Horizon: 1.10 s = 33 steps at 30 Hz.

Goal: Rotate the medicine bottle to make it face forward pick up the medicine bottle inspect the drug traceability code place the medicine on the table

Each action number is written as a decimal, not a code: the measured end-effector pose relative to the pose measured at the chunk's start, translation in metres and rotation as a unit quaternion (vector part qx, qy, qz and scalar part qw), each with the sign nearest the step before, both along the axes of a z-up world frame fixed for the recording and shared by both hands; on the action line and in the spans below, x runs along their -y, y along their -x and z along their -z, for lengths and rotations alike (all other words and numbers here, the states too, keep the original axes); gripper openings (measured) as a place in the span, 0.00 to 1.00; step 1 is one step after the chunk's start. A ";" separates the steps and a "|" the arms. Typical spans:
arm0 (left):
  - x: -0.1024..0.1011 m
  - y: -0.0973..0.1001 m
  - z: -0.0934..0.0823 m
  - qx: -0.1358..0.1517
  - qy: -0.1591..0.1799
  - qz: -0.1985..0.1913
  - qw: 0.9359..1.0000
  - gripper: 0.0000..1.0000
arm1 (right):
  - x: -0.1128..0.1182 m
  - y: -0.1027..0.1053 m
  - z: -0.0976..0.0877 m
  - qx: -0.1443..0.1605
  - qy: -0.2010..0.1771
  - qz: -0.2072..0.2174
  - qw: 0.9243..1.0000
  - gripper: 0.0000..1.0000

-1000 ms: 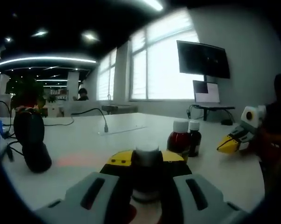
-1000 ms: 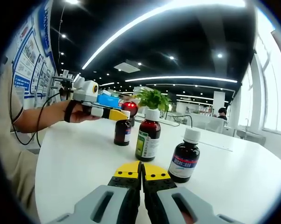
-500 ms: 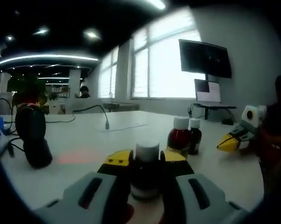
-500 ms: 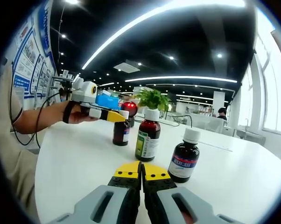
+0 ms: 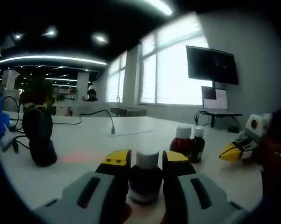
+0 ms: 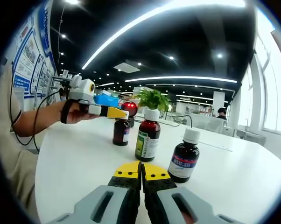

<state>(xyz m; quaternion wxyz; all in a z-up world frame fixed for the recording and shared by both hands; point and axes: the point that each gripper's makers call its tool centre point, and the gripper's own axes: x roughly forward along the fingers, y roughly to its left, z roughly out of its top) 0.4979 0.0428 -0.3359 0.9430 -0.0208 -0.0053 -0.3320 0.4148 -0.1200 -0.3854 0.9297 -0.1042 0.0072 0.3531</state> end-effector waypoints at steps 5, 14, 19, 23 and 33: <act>0.004 0.001 -0.002 0.008 -0.003 -0.018 1.000 0.18 | 0.000 0.000 0.000 0.000 0.000 0.000 1.000 0.00; 0.004 0.000 -0.001 0.009 -0.004 -0.072 0.997 0.17 | 0.000 0.001 -0.001 0.001 -0.001 -0.001 1.000 0.00; 0.008 0.003 -0.001 0.009 -0.003 -0.088 0.996 0.17 | -0.001 0.001 -0.001 0.001 -0.001 -0.002 1.000 0.00; 0.008 0.003 0.003 0.003 0.001 -0.101 0.995 0.17 | -0.001 0.002 -0.001 0.002 -0.001 -0.002 1.000 0.00; 0.009 0.000 0.006 0.003 0.005 -0.126 0.992 0.15 | -0.003 0.004 -0.002 0.002 -0.002 -0.003 1.000 0.00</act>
